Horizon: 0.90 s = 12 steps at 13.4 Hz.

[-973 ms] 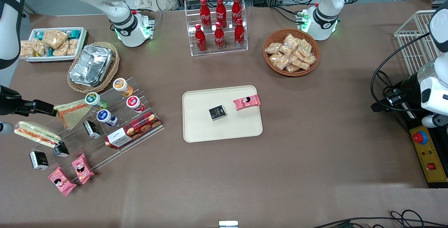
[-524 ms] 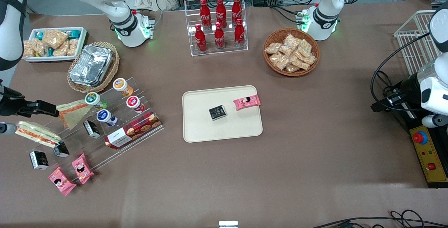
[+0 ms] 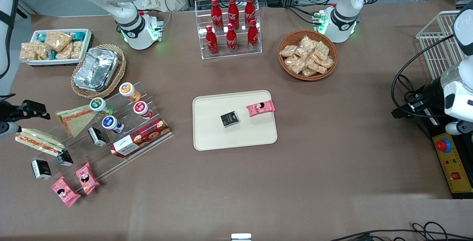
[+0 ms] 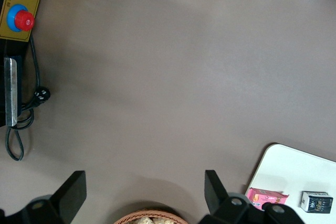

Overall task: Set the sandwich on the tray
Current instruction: 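Move the right gripper toward the wrapped sandwich on the acrylic rack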

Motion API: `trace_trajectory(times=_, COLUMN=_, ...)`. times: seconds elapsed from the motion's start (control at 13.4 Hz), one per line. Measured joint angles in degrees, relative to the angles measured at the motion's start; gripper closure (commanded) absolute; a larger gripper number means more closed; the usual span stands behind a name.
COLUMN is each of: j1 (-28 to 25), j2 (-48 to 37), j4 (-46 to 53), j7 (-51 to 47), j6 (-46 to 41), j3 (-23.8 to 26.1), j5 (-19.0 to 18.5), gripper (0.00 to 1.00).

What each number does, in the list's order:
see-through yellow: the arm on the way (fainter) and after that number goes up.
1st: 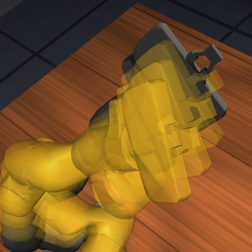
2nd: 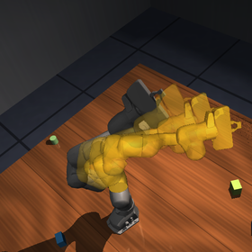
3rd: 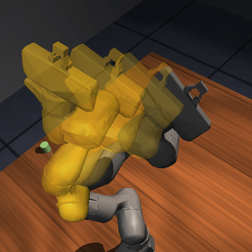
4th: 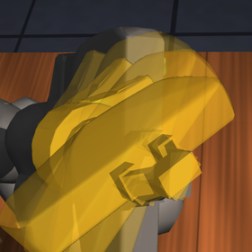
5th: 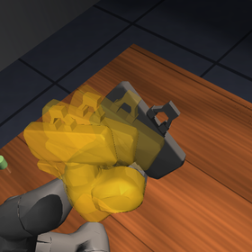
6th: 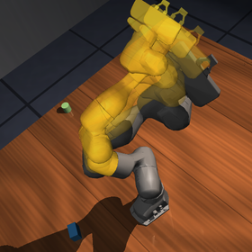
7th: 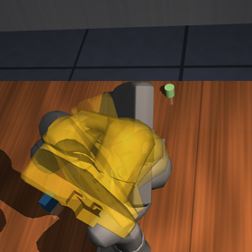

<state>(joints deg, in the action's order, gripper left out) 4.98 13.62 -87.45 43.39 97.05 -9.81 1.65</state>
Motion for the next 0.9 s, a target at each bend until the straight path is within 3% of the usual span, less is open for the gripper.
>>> trace_trajectory(times=0.45, j1=6.7, j2=5.8, j4=0.0, j7=23.8, j6=7.7, j3=-0.1, j5=0.7, gripper=0.01)
trace_trajectory(times=0.9, j1=9.4, j2=9.6, j4=0.2, j7=37.9, j6=13.4, j3=0.0, j5=0.7, gripper=0.01)
